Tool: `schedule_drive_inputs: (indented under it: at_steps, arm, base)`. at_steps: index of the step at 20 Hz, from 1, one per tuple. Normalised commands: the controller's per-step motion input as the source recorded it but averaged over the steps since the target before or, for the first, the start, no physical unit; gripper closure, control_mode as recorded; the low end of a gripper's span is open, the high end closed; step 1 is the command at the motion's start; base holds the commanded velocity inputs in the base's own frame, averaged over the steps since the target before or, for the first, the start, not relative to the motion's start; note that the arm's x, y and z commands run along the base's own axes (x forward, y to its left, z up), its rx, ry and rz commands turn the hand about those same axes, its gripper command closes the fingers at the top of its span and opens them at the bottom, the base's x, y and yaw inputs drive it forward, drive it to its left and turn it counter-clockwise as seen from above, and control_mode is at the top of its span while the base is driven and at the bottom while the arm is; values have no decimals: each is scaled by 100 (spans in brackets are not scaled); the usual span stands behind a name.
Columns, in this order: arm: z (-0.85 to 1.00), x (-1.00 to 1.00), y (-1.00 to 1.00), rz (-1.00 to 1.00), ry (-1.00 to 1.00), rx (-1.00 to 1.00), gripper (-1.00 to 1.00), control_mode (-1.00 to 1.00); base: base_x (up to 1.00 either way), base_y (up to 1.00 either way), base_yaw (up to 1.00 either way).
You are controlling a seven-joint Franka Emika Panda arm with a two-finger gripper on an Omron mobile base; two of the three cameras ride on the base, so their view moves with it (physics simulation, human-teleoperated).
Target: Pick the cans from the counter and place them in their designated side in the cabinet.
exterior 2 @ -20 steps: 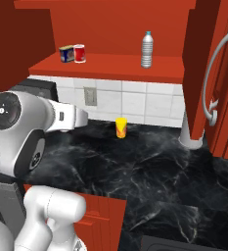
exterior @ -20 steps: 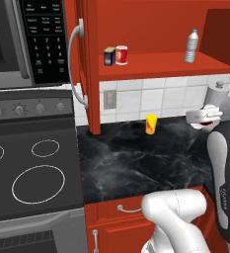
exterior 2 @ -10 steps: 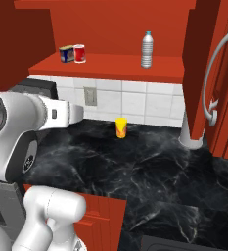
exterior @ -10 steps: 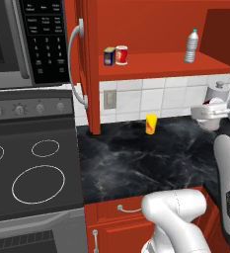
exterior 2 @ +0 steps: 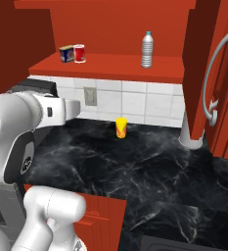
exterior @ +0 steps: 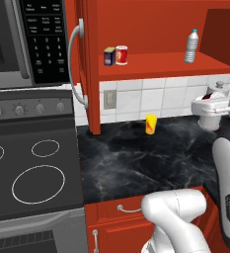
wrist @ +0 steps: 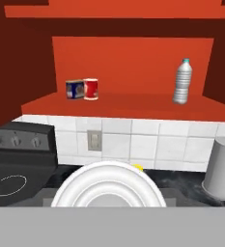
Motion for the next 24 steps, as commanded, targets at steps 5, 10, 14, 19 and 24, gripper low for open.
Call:
schedule_drive_inputs:
  at_steps: [5,10,14,19,24]
  arm:
    - [18,5,1,0,-6,0,100,-100]
    - [27,0,0,0,-6,0,100,-100]
    - [27,3,3,0,-4,0,100,-100]
    - [24,12,5,0,-2,0,100,-100]
    - [21,18,6,0,0,0,100,-100]
  base:
    - [0,0,0]
    - [0,0,0]
    - [0,0,0]
    - [0,0,0]
    - [0,0,0]
